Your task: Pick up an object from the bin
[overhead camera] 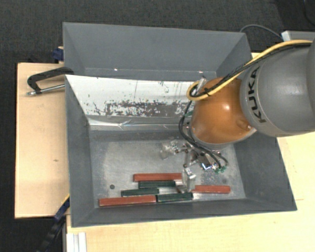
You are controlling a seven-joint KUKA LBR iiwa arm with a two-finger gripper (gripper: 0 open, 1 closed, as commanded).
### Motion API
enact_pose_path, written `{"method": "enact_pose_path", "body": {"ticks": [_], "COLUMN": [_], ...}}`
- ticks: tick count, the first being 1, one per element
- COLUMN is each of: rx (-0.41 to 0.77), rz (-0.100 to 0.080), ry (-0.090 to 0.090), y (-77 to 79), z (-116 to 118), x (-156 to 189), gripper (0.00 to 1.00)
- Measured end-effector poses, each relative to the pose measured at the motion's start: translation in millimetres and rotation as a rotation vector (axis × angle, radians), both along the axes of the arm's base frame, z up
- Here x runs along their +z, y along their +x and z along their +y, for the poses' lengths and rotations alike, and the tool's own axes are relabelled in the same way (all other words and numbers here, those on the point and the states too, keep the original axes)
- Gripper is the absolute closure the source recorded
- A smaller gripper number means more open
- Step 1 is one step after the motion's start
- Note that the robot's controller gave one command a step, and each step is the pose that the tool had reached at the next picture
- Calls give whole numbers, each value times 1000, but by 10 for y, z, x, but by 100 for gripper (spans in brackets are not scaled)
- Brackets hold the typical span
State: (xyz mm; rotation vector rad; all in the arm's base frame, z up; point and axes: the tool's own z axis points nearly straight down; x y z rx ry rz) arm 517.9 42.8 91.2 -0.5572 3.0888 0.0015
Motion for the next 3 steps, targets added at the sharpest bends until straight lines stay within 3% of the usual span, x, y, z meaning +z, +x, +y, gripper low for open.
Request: {"method": "enact_pose_path", "body": {"ticks": [1, 2, 3], "rx": [46, 45, 108], "rz": [-12, -12, -3], "ry": [-1, -1, 0], "y": [-196, -196, -144], "z": [597, 597, 446], "x": [-159, -159, 1304], "gripper": [100, 100, 100]}}
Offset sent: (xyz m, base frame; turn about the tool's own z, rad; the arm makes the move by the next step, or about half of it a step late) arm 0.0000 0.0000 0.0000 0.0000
